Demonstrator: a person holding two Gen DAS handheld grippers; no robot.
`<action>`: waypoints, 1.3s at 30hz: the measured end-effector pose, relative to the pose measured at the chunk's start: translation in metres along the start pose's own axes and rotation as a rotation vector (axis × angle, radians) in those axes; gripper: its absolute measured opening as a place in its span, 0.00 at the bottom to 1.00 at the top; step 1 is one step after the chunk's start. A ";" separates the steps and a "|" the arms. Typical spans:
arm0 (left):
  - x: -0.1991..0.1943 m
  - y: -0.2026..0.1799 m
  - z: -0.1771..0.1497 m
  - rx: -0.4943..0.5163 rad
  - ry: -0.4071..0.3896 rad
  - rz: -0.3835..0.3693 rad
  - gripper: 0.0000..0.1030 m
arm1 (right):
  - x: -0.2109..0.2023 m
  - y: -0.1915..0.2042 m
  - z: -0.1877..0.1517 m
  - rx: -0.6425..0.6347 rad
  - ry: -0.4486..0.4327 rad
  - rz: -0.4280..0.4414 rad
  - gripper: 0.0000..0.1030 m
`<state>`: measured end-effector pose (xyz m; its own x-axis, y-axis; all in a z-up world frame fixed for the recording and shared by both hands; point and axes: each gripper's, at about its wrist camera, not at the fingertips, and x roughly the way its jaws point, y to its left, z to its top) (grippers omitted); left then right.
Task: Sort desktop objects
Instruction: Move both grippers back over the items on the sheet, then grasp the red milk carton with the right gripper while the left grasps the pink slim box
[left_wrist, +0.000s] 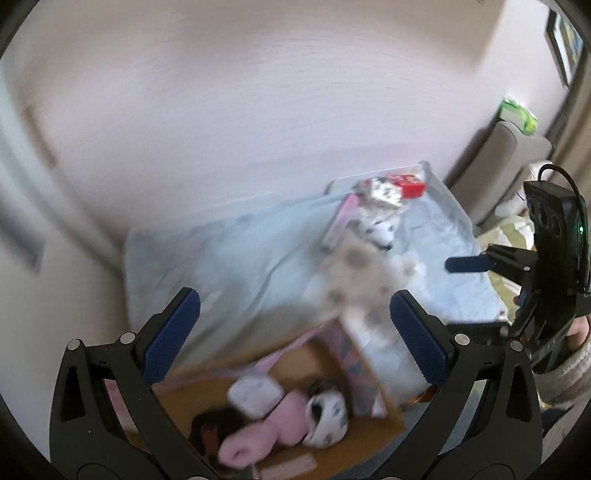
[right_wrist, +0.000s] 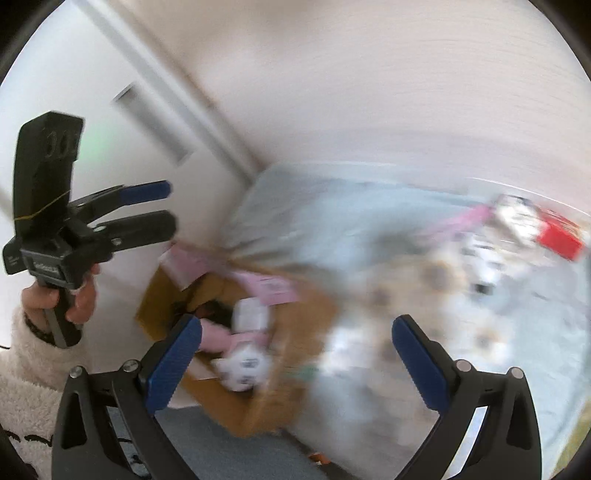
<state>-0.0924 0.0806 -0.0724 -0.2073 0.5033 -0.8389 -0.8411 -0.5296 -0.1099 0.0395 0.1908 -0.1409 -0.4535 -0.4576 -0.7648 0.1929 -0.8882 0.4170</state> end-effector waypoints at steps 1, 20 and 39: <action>0.008 -0.007 0.009 0.011 0.002 -0.012 1.00 | -0.010 -0.017 0.002 0.032 -0.024 -0.042 1.00; 0.255 -0.081 0.099 0.187 0.170 0.038 0.90 | 0.026 -0.238 0.076 0.205 -0.053 -0.486 1.00; 0.296 -0.073 0.087 0.221 0.252 0.057 0.70 | 0.053 -0.292 0.073 0.308 -0.022 -0.410 1.00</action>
<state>-0.1357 0.3274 -0.2663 -0.1497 0.2779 -0.9489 -0.9253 -0.3775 0.0354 -0.1043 0.4289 -0.2674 -0.4574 -0.0703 -0.8865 -0.2682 -0.9395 0.2129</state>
